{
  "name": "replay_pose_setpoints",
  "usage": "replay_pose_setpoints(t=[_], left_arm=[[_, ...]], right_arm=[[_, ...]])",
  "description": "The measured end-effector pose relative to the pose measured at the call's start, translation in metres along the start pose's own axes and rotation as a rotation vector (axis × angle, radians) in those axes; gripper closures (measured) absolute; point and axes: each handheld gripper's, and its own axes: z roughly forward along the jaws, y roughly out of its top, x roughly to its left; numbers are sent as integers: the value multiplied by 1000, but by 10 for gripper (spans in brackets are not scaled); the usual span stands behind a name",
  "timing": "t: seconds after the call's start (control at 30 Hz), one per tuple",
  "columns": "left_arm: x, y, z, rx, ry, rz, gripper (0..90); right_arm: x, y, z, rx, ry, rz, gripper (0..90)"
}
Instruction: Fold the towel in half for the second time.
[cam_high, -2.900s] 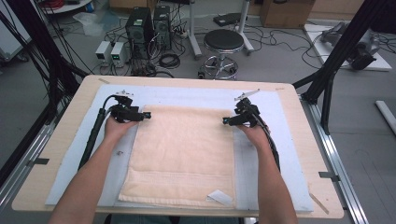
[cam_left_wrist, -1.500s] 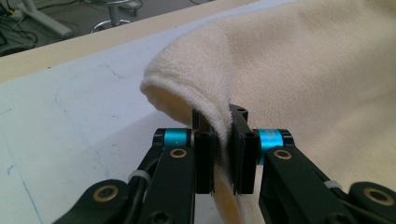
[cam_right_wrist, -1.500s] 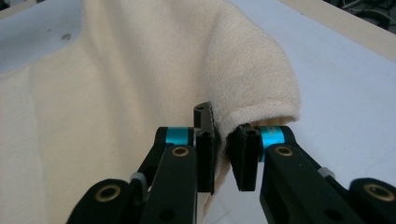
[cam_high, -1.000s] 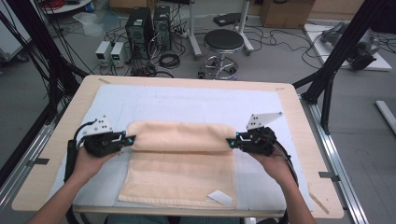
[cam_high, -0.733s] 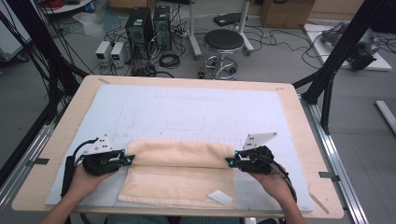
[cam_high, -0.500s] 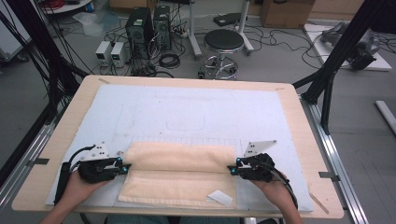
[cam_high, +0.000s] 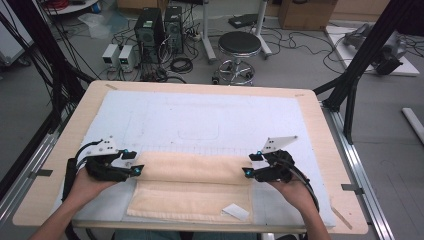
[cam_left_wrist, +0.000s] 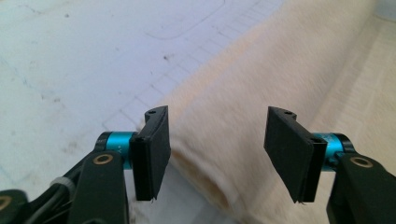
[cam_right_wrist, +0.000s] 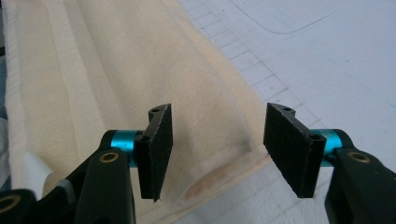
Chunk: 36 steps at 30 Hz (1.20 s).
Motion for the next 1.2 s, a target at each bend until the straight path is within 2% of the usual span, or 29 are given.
replay_pose_setpoints(t=[0.1, 0.2, 0.23, 0.27, 0.3, 0.37, 0.4, 0.5, 0.8, 0.97, 1.03, 1.1, 1.13, 1.2], left_arm=[[6, 2, 13, 25, -5, 2, 370], [13, -1, 24, 73, -34, -30, 378], [15, -2, 26, 91, -61, -40, 426], [15, -3, 27, 97, -80, -37, 536], [13, -3, 27, 95, -81, -18, 633], [8, -2, 23, 81, -78, 16, 744], [6, -2, 19, 71, -75, 28, 791], [-3, -1, 6, 37, -69, 54, 817], [-40, -15, -35, -46, -68, 120, 821], [-61, -31, -48, -32, -99, 149, 820], [-66, -37, -51, -17, -130, 146, 807], [-67, -42, -54, -9, -120, 147, 685], [-66, -43, -56, -13, -122, 140, 627], [-63, -42, -58, -18, -123, 129, 585]], right_arm=[[-9, 1, 10, 18, 19, 17, 402], [-16, -1, 18, 40, 53, 40, 425], [-18, -1, 19, 47, 77, 50, 474], [-18, -2, 20, 54, 106, 43, 541], [-18, -2, 21, 60, 118, 33, 614], [-15, -1, 19, 67, 140, 17, 735], [-12, -1, 17, 69, 146, 9, 783], [-3, 1, 9, 43, 131, -33, 817], [35, -2, -24, -22, 113, -112, 823], [54, -14, -32, -8, 139, -129, 824], [62, -20, -35, -11, 157, -141, 813], [68, -25, -35, 3, 185, -141, 684], [69, -27, -36, 5, 196, -127, 662], [69, -30, -39, -16, 203, -129, 647]])
